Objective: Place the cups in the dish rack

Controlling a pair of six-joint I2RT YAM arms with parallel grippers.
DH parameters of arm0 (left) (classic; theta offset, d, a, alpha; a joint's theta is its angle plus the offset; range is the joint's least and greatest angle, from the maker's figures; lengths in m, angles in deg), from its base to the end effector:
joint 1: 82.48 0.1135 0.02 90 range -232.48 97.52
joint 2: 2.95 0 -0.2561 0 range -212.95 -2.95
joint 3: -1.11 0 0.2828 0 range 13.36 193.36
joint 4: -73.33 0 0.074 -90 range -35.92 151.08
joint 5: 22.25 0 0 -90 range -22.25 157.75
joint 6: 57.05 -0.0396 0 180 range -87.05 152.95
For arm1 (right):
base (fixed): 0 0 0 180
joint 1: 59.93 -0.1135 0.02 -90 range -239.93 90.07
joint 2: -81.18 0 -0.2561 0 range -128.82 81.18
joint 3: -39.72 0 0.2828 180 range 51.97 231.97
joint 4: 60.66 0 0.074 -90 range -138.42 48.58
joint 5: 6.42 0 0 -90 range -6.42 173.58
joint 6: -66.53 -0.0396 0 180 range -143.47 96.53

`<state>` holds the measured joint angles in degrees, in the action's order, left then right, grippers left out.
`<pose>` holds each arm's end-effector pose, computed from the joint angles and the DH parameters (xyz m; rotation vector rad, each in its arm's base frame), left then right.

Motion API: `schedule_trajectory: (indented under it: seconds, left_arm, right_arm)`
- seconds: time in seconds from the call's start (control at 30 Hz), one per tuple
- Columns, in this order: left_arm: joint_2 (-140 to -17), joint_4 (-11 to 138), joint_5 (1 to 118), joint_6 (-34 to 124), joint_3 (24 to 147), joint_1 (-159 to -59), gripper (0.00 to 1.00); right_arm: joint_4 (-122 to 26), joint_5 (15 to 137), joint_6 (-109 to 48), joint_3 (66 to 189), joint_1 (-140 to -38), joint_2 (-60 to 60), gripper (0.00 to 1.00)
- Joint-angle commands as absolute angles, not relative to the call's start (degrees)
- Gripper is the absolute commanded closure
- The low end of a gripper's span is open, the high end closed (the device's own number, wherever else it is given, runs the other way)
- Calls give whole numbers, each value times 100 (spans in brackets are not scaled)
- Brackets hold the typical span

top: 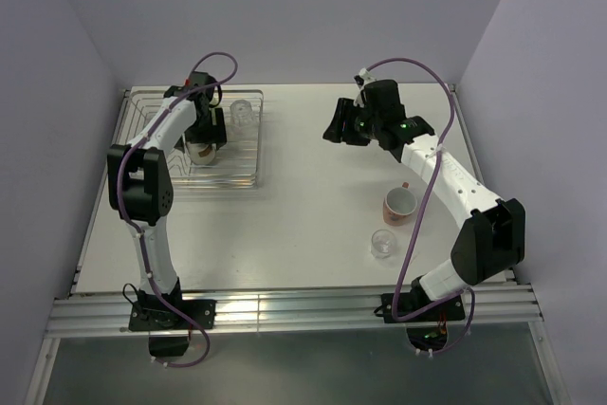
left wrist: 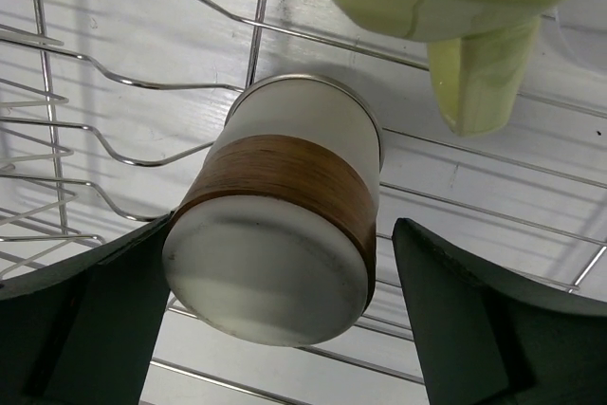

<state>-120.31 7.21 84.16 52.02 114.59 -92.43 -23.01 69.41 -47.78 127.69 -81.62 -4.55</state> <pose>0.4532 -0.0681 0.2166 -0.2854 2.7082 0.2598 0.3450 0.1476 0.3148 -0.0931 2.2588 0.7130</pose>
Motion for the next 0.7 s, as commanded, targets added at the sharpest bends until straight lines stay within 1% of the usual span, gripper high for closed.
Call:
schedule_trajectory:
  seconds: [0.0, 0.2, 0.4, 0.57, 0.67]
  left_arm:
    - [-11642, 852, 8445, 5149, 11461, -9267, 1]
    - [-11334, 869, 8401, 5202, 11496, -9293, 1]
    - [-10807, 939, 8410, 5272, 11435, -9355, 1]
    - [-10140, 1115, 8296, 5342, 11251, -9434, 1]
    - [-9621, 1449, 7989, 5430, 10961, -9557, 1]
  right_arm:
    - [-2284, 7092, -4676, 12808, -8234, -214, 44]
    - [-2170, 7417, -4667, 12817, -8304, -109, 44]
    - [-1836, 8207, -4649, 12773, -8304, 163, 44]
    - [-1502, 8788, -4728, 12554, -8295, 593, 43]
    - [-1256, 9122, -4764, 12326, -8295, 831, 41]
